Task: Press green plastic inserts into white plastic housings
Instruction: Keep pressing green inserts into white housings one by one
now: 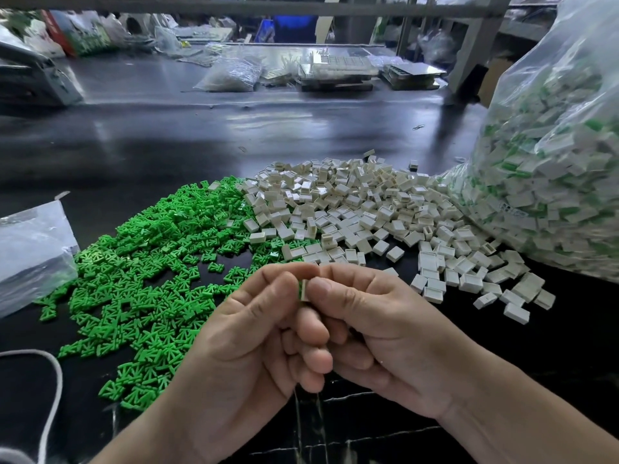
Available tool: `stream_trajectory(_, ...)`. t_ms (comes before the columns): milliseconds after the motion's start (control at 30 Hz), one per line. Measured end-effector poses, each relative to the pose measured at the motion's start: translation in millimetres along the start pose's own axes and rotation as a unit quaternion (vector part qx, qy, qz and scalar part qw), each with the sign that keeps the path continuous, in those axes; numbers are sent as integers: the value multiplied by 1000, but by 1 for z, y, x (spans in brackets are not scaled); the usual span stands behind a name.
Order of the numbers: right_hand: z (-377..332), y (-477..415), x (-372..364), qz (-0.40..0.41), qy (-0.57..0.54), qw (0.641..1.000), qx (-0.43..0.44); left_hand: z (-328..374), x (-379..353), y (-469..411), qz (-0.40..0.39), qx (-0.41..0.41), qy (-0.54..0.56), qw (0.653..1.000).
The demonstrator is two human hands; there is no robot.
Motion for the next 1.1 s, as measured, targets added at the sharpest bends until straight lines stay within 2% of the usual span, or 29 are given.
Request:
stream_trajectory(100,0,2,2,-1,6,1000,-14,1,2,2,-22,22,0,1000)
stream_trajectory(400,0,3,1,15,1,999,-28,2,2,3,6,23,-33,999)
stream_trajectory(700,3,2,1,11,-2,1000,-24,1,-1,3,40,5,-43,998)
stream_trajectory(833,3,-2,1,-2,-1,1000,-3,2,-4,1,84,-17,-80,993)
stream_trajectory(967,3,-4,5,12,21,1000,4,4,-1,1,124,-32,-182,975)
stream_trajectory(1033,0,-4,9,13,12,1000,7,8,4,2,159,-49,-254,953)
stream_trajectory(1100,-7,-4,15,-22,-65,997,31,14,11,4,215,-72,-334,915)
Point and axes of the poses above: each hand's wrist, its own y-axis away from the middle knuckle, its own x-axis out of the back of the hand, z = x × y, the point moved 1 cm from there along -y, towards the middle knuckle, and after that the axes turned 10 degrees about -y, right-handed, at the moved point
